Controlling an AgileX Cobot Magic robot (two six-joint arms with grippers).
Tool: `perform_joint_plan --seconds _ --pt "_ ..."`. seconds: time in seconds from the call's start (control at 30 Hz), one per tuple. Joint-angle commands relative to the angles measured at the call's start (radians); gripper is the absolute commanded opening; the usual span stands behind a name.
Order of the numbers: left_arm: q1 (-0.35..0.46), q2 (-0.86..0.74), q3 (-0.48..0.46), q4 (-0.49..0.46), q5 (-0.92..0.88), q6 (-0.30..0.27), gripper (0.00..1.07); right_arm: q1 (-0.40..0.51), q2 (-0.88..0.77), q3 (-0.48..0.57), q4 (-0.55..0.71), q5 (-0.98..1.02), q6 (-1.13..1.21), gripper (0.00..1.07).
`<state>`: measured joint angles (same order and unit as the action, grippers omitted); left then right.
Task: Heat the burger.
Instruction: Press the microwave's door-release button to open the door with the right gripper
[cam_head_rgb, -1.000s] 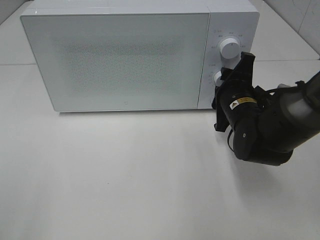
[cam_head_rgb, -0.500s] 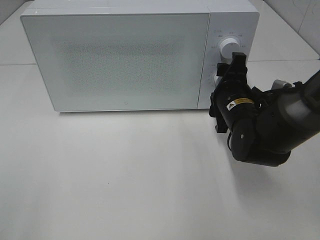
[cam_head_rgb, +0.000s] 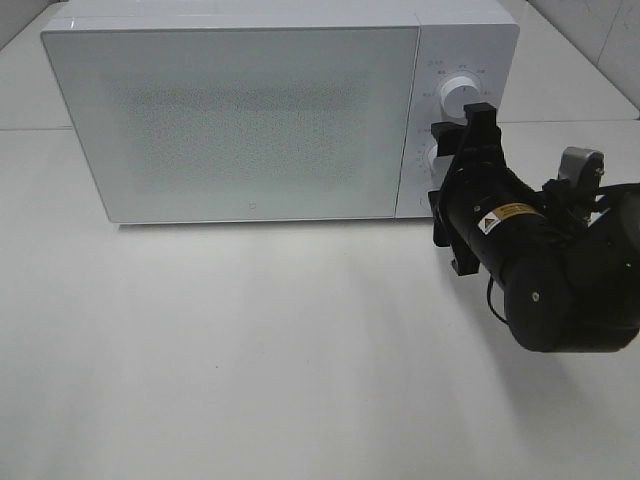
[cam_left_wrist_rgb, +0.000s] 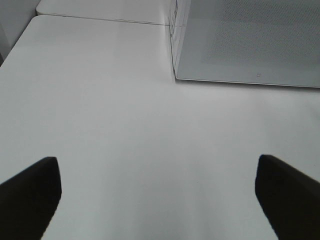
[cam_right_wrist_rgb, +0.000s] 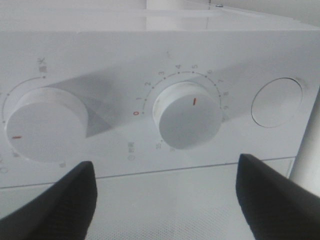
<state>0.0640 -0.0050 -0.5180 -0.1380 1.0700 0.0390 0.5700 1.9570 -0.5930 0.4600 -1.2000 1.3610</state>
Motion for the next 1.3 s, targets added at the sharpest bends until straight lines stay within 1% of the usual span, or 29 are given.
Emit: perform_joint_plan --seconds 0.03,0.07,0.13,0.17,0.27,0.33,0.37,0.43,0.53,0.73,0.8,0.83,0.9,0.93,0.97,1.0,1.03,1.1,1.13,1.2,1.23,1.27,1.3 --pt "0.002 -0.012 0.004 -0.005 -0.002 -0.001 0.98 0.005 -0.069 0.064 -0.027 -0.200 -0.022 0.76" --pt "0.002 -0.012 0.004 -0.005 -0.002 -0.001 0.98 0.005 -0.101 0.092 -0.027 -0.169 -0.049 0.76" --pt "0.002 -0.012 0.004 -0.005 -0.002 -0.001 0.98 0.005 -0.114 0.106 -0.032 -0.156 -0.066 0.76" --pt "0.002 -0.012 0.004 -0.005 -0.002 -0.001 0.98 0.005 -0.147 0.128 -0.050 -0.134 -0.119 0.76" --pt "0.002 -0.012 0.004 -0.005 -0.002 -0.001 0.98 0.005 -0.165 0.138 -0.058 -0.120 -0.144 0.76" --pt "0.002 -0.012 0.004 -0.005 -0.002 -0.001 0.98 0.005 -0.224 0.165 -0.084 -0.071 -0.233 0.76" --pt "0.002 -0.012 0.004 -0.005 -0.002 -0.001 0.98 0.005 -0.224 0.165 -0.084 -0.071 -0.233 0.76" --pt "0.002 -0.012 0.004 -0.005 -0.002 -0.001 0.98 0.005 -0.261 0.167 -0.108 -0.030 -0.317 0.76" --pt "0.002 -0.012 0.004 -0.005 -0.002 -0.001 0.98 0.005 -0.292 0.167 -0.132 -0.004 -0.382 0.76" --pt "0.002 -0.012 0.004 -0.005 -0.002 -0.001 0.98 0.002 -0.332 0.167 -0.135 0.055 -0.479 0.76" --pt "0.002 -0.012 0.004 -0.005 -0.002 -0.001 0.98 0.002 -0.374 0.166 -0.134 0.134 -0.603 0.76" --pt "0.002 -0.012 0.004 -0.005 -0.002 -0.001 0.98 0.002 -0.374 0.166 -0.134 0.134 -0.603 0.76" --pt "0.002 -0.012 0.004 -0.005 -0.002 -0.001 0.98 0.002 -0.436 0.164 -0.128 0.266 -0.781 0.76" --pt "0.002 -0.012 0.004 -0.005 -0.002 -0.001 0.98 0.002 -0.436 0.164 -0.128 0.266 -0.781 0.76" --pt "0.002 -0.012 0.004 -0.005 -0.002 -0.001 0.98 0.002 -0.448 0.164 -0.125 0.289 -0.818 0.76" --pt "0.002 -0.012 0.004 -0.005 -0.002 -0.001 0.98 -0.006 -0.481 0.164 -0.125 0.348 -0.904 0.76" --pt "0.002 -0.012 0.004 -0.005 -0.002 -0.001 0.98 -0.006 -0.481 0.164 -0.125 0.348 -0.904 0.76" --pt "0.002 -0.012 0.004 -0.005 -0.002 -0.001 0.98 -0.044 -0.540 0.164 -0.127 0.459 -1.000 0.76" --pt "0.002 -0.012 0.004 -0.005 -0.002 -0.001 0.98 -0.044 -0.540 0.164 -0.127 0.459 -1.000 0.76" --pt "0.002 -0.012 0.004 -0.005 -0.002 -0.001 0.98 -0.094 -0.608 0.146 -0.132 0.593 -1.129 0.76" --pt "0.002 -0.012 0.004 -0.005 -0.002 -0.001 0.98 -0.094 -0.608 0.146 -0.132 0.593 -1.129 0.76" --pt "0.002 -0.012 0.004 -0.005 -0.002 -0.001 0.98 -0.135 -0.651 0.120 -0.155 0.710 -1.228 0.77" --pt "0.002 -0.012 0.004 -0.005 -0.002 -0.001 0.98 -0.135 -0.651 0.120 -0.155 0.710 -1.228 0.77"
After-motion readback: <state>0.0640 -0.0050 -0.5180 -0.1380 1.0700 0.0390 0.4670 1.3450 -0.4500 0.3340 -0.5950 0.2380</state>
